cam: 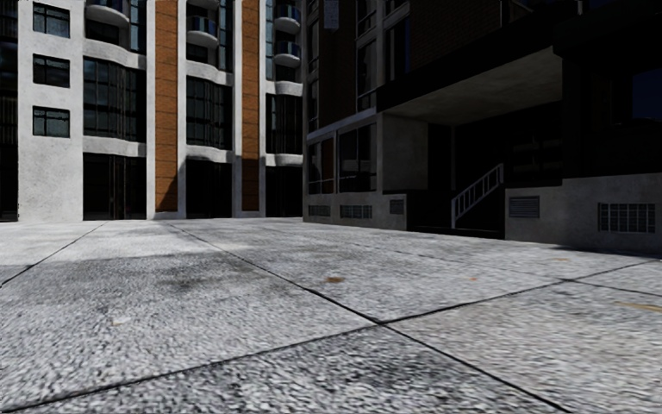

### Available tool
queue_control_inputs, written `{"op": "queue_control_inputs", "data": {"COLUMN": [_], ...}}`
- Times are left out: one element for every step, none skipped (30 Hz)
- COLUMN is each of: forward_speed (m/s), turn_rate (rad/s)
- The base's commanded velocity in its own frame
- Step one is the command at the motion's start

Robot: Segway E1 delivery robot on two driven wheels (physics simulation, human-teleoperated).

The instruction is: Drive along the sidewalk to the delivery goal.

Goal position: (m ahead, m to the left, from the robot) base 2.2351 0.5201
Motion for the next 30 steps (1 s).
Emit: {"op": "queue_control_inputs", "data": {"forward_speed": [2.00,2.00,2.00,1.89,1.89,1.68,1.60,1.58,1.58,1.58,1.57,1.57,1.57,1.57,1.56,1.56,1.50,1.34,1.17,1.17,1.07,1.04,1.03,1.03,1.03,1.03,1.03,1.03,1.03,1.02], "turn_rate": [0.00,0.10,0.15,0.35,0.35,0.49,0.53,0.54,0.54,0.36,0.13,0.13,0.00,0.00,0.00,0.00,0.00,0.00,0.00,0.00,0.00,0.00,0.00,0.00,0.00,0.00,0.00,0.00,0.00,0.00]}}
